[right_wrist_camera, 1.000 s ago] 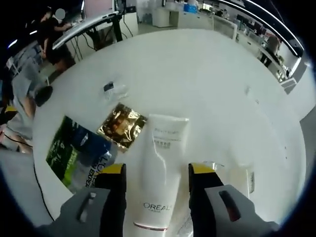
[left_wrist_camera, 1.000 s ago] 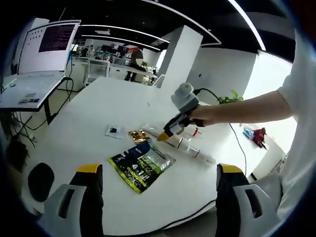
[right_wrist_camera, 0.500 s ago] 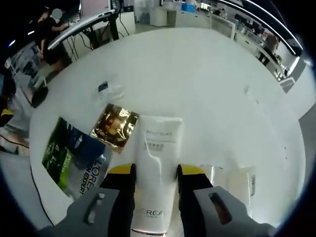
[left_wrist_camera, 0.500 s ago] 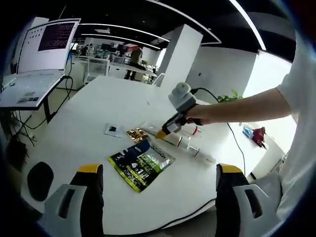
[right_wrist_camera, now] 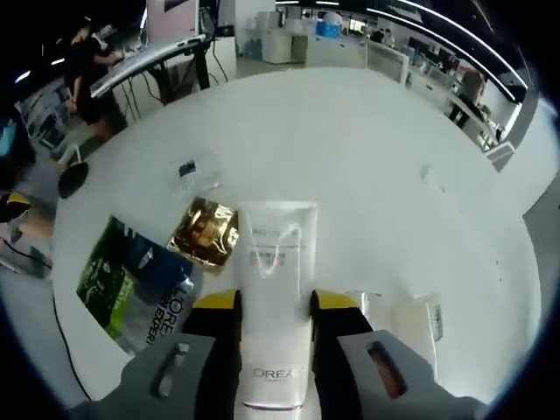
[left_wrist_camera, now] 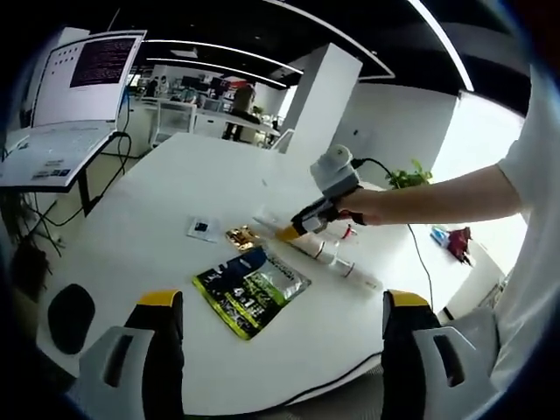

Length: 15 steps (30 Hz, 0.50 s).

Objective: Arrange the skincare products in the storage area until every visible bottle or jar stands upright without overlapping.

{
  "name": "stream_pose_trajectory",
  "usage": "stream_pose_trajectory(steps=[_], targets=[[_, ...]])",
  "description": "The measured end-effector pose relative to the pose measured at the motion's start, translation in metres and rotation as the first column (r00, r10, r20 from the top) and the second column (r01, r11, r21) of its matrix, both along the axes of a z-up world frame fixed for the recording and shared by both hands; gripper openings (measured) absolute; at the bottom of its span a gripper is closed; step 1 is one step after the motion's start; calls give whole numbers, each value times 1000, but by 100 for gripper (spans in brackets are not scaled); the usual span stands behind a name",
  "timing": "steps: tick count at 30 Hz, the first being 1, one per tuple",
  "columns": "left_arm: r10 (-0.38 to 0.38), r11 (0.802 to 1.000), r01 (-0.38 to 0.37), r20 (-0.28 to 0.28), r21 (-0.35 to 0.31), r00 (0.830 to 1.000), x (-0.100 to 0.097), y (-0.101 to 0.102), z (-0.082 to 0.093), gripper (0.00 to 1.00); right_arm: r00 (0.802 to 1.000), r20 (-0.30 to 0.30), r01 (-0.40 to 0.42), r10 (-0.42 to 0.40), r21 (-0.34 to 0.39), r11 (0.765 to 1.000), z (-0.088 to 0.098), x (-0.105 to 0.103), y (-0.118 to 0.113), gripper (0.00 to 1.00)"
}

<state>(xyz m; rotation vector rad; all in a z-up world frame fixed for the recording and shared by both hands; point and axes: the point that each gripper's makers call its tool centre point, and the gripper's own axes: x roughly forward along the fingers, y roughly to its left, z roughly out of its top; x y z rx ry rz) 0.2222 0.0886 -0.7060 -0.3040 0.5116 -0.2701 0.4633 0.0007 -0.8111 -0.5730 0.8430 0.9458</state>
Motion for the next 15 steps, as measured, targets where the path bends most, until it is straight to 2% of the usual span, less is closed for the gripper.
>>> stream_pose_trajectory(steps=[2,4,8,9,12,13,15], targets=[[-5,1000,5,1,3,1000,0,-1,0,87,1000,21,-2,2,24,1000,11,-4,-3,29],[-13,1000,13,-1,7,1000,0,-2,0,87,999,37,4,-6,50,999,15,-3,-3,29],[-33,999,33,1,1,999,0,-6,2,87,997,76,4,-13,119,993,31,-12,-3,29],[-44,999,44,6,-6,999,-1,-9,3,87,996,87,5,-16,132,991,41,-22,-6,29],[-61,998,61,6,5,998,-1,-12,2,87,995,102,-5,-11,155,988,47,-22,-5,28],[-67,998,67,6,8,998,-2,-13,2,87,994,112,-9,-10,168,986,55,-30,-4,28],[-74,997,74,7,13,997,-2,-15,2,87,992,125,-10,-14,187,982,61,-31,-4,28]])
